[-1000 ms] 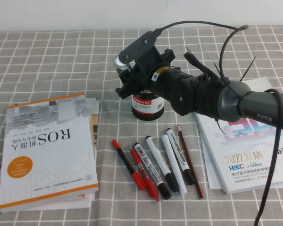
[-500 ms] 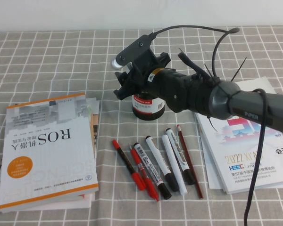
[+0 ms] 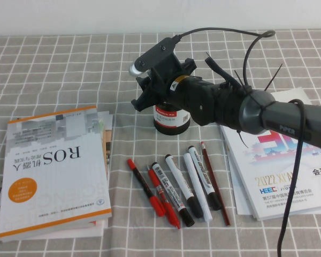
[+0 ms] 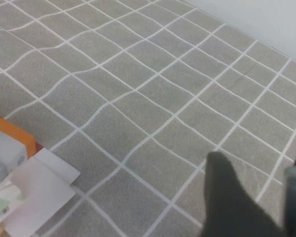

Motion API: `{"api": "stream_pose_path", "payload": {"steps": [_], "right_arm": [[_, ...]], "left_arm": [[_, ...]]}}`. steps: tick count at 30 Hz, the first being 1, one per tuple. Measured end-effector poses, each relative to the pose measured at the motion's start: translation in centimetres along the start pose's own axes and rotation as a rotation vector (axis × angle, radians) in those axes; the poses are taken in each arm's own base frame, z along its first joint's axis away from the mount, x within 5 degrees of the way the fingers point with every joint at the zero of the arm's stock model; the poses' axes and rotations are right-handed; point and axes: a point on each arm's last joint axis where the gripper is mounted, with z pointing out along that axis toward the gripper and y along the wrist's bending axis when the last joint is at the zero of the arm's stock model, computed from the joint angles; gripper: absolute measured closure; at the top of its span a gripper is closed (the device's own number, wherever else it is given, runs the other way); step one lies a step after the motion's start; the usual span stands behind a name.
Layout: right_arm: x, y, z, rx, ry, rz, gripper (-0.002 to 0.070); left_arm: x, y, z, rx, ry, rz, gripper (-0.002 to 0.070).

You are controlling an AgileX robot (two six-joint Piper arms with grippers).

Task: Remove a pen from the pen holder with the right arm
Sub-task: 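Take a marker out of the pen holder and lay it on the table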

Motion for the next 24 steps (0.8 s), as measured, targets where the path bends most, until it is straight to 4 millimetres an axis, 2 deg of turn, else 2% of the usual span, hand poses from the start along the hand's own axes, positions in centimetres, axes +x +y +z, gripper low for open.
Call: {"api": "stream_pose_path", "payload": {"steps": [8, 12, 17, 20, 21, 24], "right_arm": [[-0.3, 0.0, -0.2, -0.004, 0.005, 0.01, 0.0646], [-0.9, -0.1, -0.7, -0.011, 0.007, 0.011, 0.0653], [-2.7, -0.4, -1.9, -0.017, -0.01, 0.012, 0.0653], [-5.3, -0.9, -3.9, -0.016, -0.056, 0.013, 0.0653], [-5.6, -0.9, -4.2, -0.016, -0.06, 0.013, 0.0653], [-8.8, -1.5, -7.0, -0.016, -0.115, 0.014, 0.0654]], "left_arm": [[0.0, 0.0, 0.0, 0.0, 0.0, 0.0, 0.0678], [0.0, 0.0, 0.0, 0.0, 0.0, 0.0, 0.0678], [0.0, 0.0, 0.0, 0.0, 0.0, 0.0, 0.0678], [0.0, 0.0, 0.0, 0.0, 0.0, 0.0, 0.0678], [0.0, 0.0, 0.0, 0.0, 0.0, 0.0, 0.0678], [0.0, 0.0, 0.0, 0.0, 0.0, 0.0, 0.0678]]}}
